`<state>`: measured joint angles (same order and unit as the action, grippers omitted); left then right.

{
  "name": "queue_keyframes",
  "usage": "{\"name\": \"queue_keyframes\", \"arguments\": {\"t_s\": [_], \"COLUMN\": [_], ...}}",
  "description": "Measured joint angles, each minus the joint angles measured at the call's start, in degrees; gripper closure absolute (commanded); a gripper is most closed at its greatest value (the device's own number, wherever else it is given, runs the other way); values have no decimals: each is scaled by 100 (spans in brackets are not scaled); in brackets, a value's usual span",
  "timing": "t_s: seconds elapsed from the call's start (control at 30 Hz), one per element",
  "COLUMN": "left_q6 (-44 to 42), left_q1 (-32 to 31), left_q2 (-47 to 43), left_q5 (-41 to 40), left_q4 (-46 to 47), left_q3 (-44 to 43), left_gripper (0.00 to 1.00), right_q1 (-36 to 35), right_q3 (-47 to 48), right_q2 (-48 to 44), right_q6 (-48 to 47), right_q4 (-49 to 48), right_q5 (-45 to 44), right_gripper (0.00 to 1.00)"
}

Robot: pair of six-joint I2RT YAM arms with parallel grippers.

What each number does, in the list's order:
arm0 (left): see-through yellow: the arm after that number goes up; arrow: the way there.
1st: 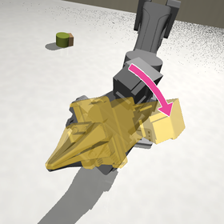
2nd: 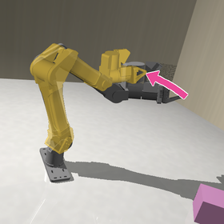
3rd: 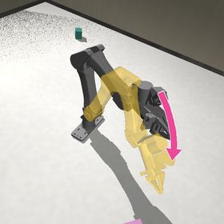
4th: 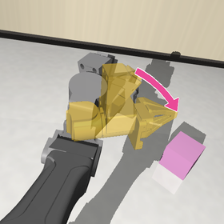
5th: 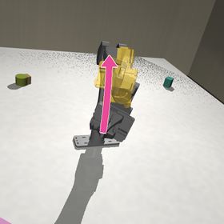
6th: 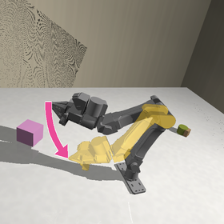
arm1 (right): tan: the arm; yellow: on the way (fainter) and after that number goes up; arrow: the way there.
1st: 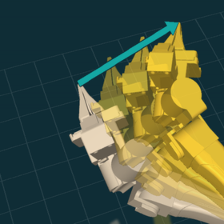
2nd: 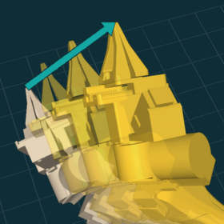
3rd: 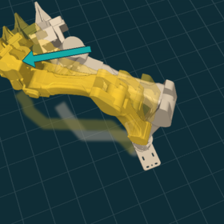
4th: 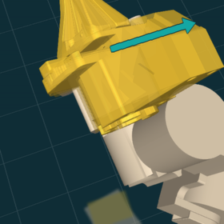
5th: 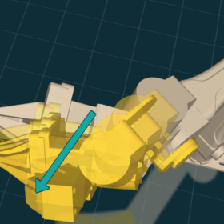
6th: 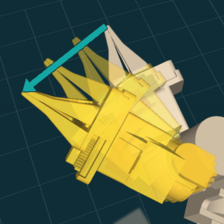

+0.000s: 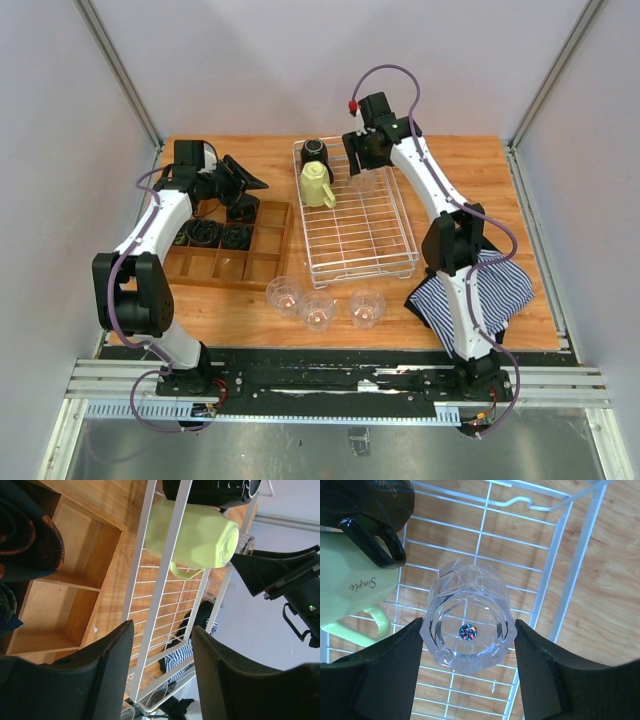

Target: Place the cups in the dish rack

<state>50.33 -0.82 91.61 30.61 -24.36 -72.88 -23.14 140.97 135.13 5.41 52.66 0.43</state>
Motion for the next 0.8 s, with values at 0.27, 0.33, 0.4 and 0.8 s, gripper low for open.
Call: {"name": "queue_keyframes", "arguments": {"t_s": [0.27, 0.33, 0.4, 0.8], "left_q6": [-15, -15, -15, -15], "left_q1": [0, 0, 0, 0], "left_q2": [0, 0, 0, -2], "left_q5": [0, -2, -2, -2], "left_q4": [-22, -22, -22, -20], "left_q3": [2, 2, 2, 39], "left_gripper": [48, 48, 48, 48], "right_q1": [-44, -59, -61, -61], "right_q3": [0, 0, -4, -492], "right_q2": [98, 107, 107, -133], "right_q6": [-133, -149, -160, -195], "right_q4": [37, 35, 24, -496], "right_q5": [-57, -55, -48, -2], "right_gripper": [53, 44, 35, 18]}}
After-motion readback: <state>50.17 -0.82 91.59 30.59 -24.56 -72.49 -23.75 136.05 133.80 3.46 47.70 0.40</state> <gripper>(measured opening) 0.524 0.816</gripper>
